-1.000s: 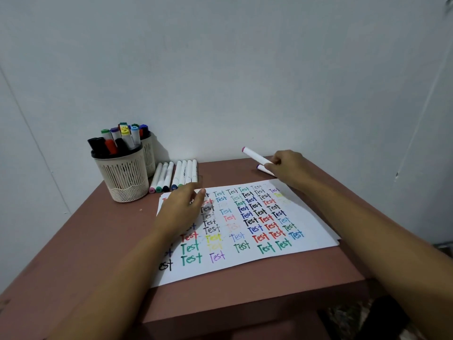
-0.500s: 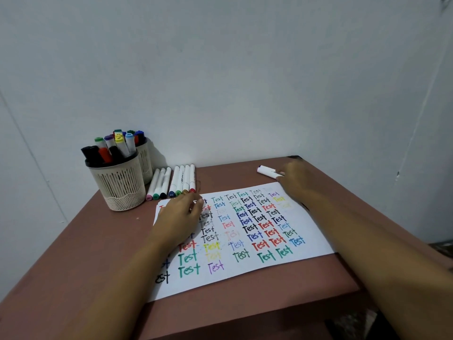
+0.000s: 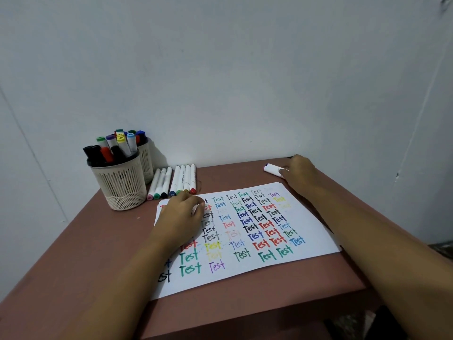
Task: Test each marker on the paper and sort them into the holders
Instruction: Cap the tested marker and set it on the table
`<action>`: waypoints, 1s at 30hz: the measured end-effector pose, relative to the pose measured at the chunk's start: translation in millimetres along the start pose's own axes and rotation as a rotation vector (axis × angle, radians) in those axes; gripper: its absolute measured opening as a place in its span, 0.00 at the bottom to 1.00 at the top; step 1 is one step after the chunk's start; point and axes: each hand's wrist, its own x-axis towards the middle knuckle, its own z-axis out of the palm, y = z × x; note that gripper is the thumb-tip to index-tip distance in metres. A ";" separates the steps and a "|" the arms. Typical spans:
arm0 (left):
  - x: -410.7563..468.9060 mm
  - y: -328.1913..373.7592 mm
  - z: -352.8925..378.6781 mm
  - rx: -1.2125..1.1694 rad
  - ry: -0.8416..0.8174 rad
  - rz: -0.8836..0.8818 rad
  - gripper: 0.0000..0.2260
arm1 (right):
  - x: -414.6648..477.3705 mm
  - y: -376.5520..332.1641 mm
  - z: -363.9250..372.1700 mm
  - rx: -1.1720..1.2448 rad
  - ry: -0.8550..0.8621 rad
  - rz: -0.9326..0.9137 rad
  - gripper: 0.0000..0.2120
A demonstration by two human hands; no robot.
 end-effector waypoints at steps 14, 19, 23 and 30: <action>-0.9 -5.8 1.5 0.142 -0.223 -0.114 0.19 | -31.7 -157.0 55.0 0.317 -0.360 -0.271 0.08; -2.0 -5.5 1.0 0.135 -0.241 -0.130 0.17 | -30.5 -169.2 81.5 0.217 -0.493 -0.323 0.15; -0.8 -6.9 2.0 0.147 -0.244 -0.128 0.17 | -28.5 -170.3 88.9 0.076 -0.453 -0.375 0.22; -1.1 -10.9 2.9 0.168 -0.240 -0.124 0.19 | -28.7 -162.7 86.3 0.216 -0.441 -0.287 0.14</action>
